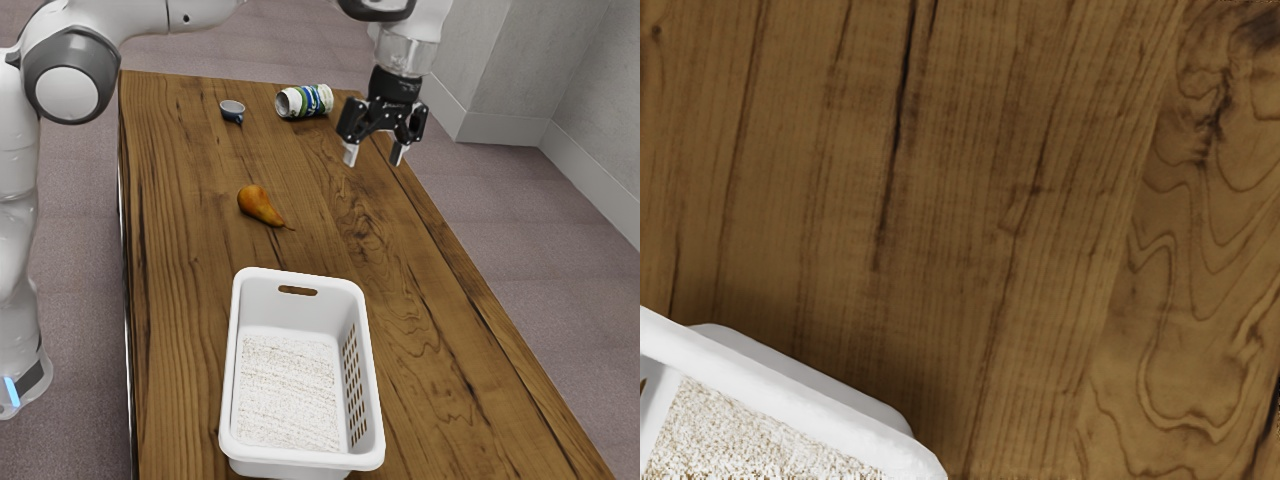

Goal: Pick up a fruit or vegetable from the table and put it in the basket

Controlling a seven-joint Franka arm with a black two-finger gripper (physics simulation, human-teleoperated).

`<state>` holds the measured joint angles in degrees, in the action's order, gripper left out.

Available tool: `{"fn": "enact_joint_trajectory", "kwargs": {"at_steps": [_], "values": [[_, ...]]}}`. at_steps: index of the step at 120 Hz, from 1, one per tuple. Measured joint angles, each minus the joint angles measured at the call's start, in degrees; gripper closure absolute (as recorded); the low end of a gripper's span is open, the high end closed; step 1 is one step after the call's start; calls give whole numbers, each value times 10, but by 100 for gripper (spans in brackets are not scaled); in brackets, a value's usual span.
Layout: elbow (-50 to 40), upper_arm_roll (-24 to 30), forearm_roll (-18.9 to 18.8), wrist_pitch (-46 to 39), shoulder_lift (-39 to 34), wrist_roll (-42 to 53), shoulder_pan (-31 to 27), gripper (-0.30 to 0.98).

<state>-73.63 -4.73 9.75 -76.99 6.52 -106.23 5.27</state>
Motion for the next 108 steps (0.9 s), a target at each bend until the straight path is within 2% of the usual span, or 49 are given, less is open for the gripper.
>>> {"fn": "enact_joint_trajectory", "kwargs": {"at_steps": [22, 32, 48, 64, 70, 93, 108], "values": [[0, 9, 6, -1, -6, -65, -5, 0], [0, 17, 6, -1, -16, -76, 10, 0], [0, 10, 5, -1, -18, -67, 11, 0], [-11, -3, 4, -8, 9, -32, -20, 0], [-50, -14, 2, -17, -9, -18, -23, 0], [-276, -25, -30, -93, -155, 39, -60, 0], [-323, -26, -33, -128, -179, 80, -128, 0]]}}
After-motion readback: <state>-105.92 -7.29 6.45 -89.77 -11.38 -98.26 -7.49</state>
